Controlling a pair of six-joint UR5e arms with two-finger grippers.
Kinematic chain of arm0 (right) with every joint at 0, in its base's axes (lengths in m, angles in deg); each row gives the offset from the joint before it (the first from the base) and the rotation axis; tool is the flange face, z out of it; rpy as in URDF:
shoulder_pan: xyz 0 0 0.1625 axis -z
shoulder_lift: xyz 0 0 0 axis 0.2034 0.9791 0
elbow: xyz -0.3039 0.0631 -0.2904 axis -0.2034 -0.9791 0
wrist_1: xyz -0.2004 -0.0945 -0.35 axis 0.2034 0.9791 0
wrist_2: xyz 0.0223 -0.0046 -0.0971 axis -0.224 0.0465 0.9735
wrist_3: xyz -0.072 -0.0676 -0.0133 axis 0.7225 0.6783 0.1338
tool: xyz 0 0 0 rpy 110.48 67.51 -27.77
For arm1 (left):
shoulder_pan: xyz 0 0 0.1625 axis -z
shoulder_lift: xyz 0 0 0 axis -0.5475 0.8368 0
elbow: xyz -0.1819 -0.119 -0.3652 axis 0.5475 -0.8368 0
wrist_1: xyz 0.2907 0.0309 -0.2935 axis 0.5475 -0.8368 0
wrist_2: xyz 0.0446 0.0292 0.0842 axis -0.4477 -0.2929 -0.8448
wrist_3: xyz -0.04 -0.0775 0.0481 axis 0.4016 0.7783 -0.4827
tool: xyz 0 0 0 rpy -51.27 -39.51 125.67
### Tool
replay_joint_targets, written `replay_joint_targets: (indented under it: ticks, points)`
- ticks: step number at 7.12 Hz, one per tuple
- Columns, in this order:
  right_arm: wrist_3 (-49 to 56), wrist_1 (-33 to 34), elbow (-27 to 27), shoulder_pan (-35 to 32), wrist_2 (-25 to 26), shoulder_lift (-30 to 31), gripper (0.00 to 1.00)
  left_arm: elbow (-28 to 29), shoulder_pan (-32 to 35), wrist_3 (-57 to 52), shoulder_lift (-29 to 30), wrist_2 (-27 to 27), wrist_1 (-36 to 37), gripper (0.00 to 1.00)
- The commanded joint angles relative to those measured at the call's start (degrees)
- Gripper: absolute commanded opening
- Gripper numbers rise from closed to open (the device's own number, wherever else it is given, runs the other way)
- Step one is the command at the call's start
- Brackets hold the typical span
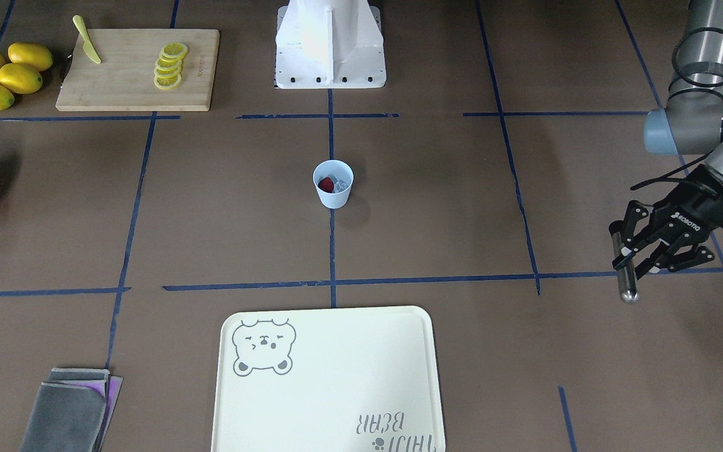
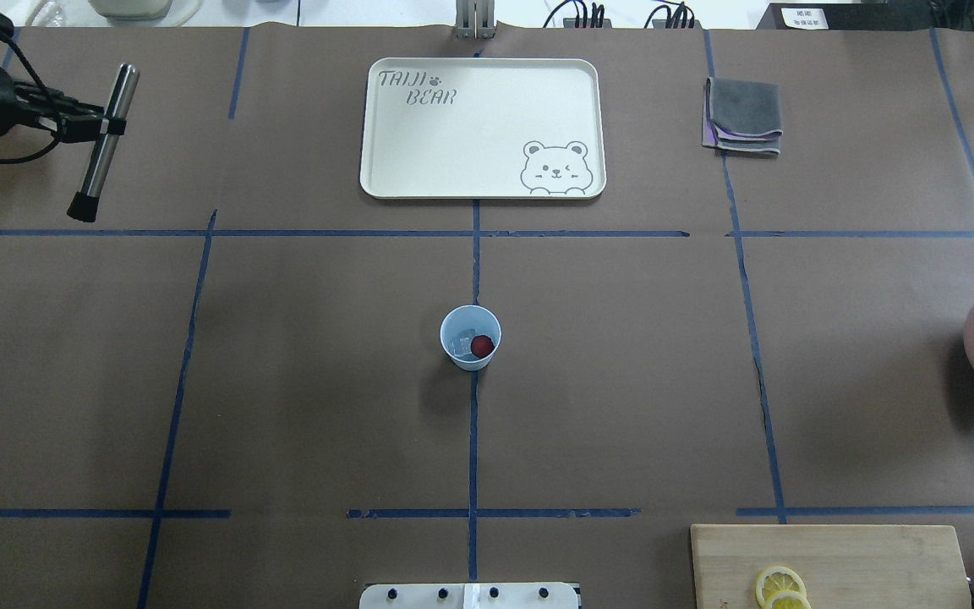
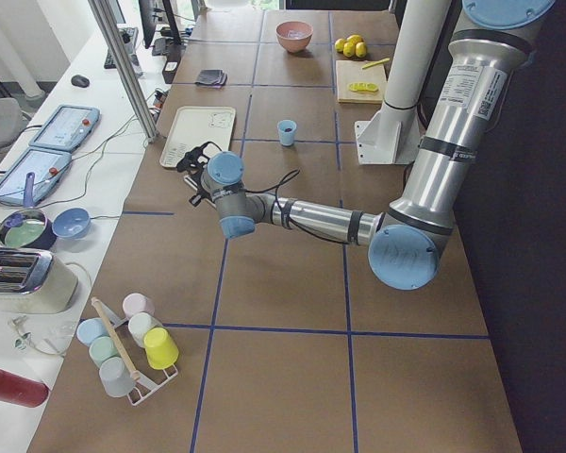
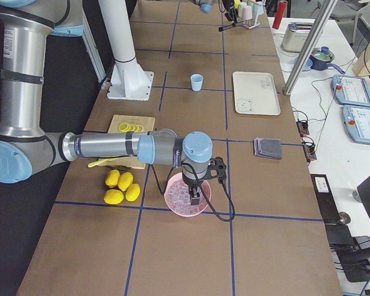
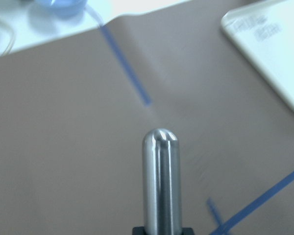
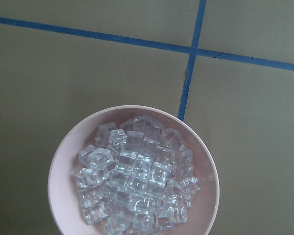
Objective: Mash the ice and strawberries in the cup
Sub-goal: 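Carry the pestle with the left gripper over the light-blue cup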
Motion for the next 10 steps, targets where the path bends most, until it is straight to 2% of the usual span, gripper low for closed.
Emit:
replay_joint_targets:
  ticks: [1, 3, 4, 6, 7, 8, 10]
  points:
    - [-0.02, 0.07, 0.19, 0.0, 0.0, -0.01, 1.0, -0.3, -0.73, 0.37, 6.03, -0.15, -8.92, 0.0]
    - [-0.02, 0.07, 0.19, 0.0, 0.0, -0.01, 1.0, -0.3, -6.07, 0.46, 10.71, -0.41, -18.21, 0.0]
    - [-0.02, 0.07, 0.1, 0.0, 0.0, -0.01, 1.0, -0.21, -9.93, 0.46, 11.5, -4.24, -24.01, 0.0]
    - [0.07, -0.02, 0.01, 0.0, 0.09, -0.09, 1.0, -0.04, -25.44, -0.24, 12.21, -22.9, -36.84, 0.0]
    - [0.07, -0.02, 0.01, 0.0, 0.09, -0.09, 1.0, 0.23, -31.79, -0.59, 13.78, -30.66, -40.12, 0.0]
    - [0.07, -0.02, 0.01, 0.0, 0.09, -0.09, 1.0, 0.4, -34.02, -0.6, 15.1, -34.91, -41.46, 0.0]
    - [0.07, -0.02, 0.01, 0.0, 0.09, -0.09, 1.0, 1.19, -35.27, -5.83, 15.82, -35.22, -41.47, 0.0]
